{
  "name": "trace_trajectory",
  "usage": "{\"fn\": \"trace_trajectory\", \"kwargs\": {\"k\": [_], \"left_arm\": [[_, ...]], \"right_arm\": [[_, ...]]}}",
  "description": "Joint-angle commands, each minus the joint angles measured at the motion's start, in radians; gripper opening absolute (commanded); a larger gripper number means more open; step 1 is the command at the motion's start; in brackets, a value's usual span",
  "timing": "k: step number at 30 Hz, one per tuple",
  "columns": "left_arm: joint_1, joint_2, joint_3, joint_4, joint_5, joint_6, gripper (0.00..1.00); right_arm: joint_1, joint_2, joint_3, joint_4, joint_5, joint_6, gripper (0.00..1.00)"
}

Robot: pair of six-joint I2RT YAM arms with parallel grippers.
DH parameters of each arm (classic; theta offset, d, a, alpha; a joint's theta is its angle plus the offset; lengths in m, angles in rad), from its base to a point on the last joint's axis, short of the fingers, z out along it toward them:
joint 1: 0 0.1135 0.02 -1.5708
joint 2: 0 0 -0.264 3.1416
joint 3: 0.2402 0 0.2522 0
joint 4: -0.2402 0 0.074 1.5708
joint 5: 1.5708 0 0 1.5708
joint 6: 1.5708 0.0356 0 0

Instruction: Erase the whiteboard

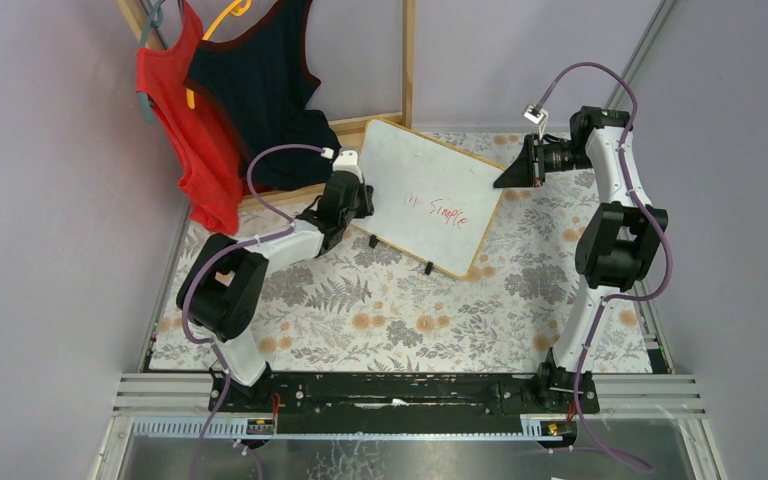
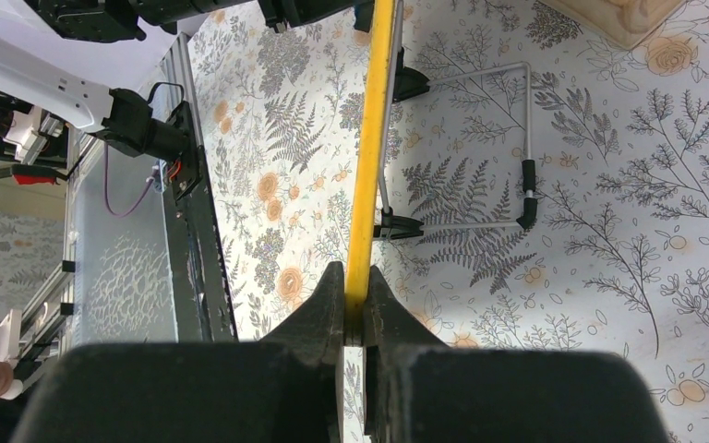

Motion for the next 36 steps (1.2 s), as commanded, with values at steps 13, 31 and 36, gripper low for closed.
{"fn": "trace_trajectory", "kwargs": {"k": [13, 31, 36], "left_arm": [[-0.267, 0.119, 0.195, 0.003, 0.001, -0.018, 0.0], [-0.177, -0.003, 0.052, -0.013, -0.073, 0.014, 0.0], [-0.115, -0.013, 0.012, -0.025, -0.093, 0.045, 0.0]], "right_arm": [[0.035, 0.016, 0.026, -0.063, 0.032, -0.038, 0.0], [0.037, 0.019, 0.023, -0.067, 0.029, -0.048, 0.0], [0.037, 0.021, 0.023, -0.075, 0.027, -0.058, 0.0]]}}
